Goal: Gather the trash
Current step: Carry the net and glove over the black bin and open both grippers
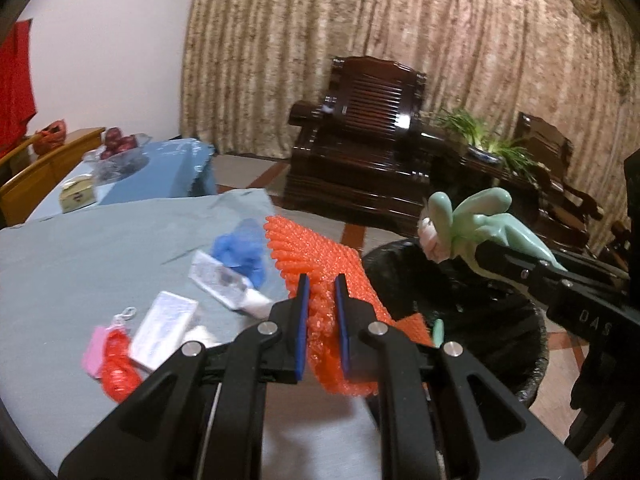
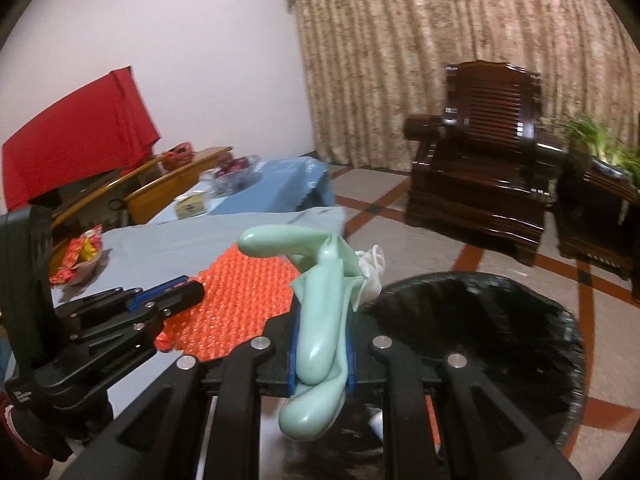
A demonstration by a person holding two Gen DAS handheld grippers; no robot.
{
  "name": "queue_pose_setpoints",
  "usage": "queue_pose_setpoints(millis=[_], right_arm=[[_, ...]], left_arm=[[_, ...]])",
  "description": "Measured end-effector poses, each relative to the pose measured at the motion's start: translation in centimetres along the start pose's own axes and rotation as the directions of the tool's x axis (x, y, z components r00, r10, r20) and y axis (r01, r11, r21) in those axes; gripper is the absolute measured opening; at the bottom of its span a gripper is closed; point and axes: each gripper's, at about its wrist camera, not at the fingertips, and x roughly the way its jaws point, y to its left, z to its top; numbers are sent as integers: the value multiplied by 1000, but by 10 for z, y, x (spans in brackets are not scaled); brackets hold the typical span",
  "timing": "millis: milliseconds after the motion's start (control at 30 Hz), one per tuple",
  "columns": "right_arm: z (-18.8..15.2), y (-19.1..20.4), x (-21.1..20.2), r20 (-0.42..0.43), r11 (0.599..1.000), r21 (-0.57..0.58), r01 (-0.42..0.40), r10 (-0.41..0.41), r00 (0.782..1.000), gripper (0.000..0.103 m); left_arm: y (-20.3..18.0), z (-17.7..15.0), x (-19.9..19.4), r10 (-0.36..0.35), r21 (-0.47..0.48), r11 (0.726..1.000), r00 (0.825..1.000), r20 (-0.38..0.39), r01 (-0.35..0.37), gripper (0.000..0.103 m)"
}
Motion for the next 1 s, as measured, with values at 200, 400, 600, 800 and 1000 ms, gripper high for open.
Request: queue_pose_setpoints(millis=[200,400,600,800,1000], right_arm=[[-9,-39,-10,-3,996,22,85,-85,996,17],[-21,-73,-9,-35,987,58,151,-149,988,17],[-36,-99,-1,-84,976,74,207,-201,976,21],[-46,-107,-3,-92,962,61,267,-261,961,60],[-43,-103,-14,-47,955,46,291,-289,956,97]], left_arm=[[-33,0,21,-55,37,998,998,-16,55,12],[-59,-1,43,-90,75,993,995,-40,93,12],[-83,-6,66,-134,99,985,988,-77,141,14],[-89,-16,74,-173,109,977,980,-103,184,52],[-74,-19,63,-136,92,985,987,-83,144,81]])
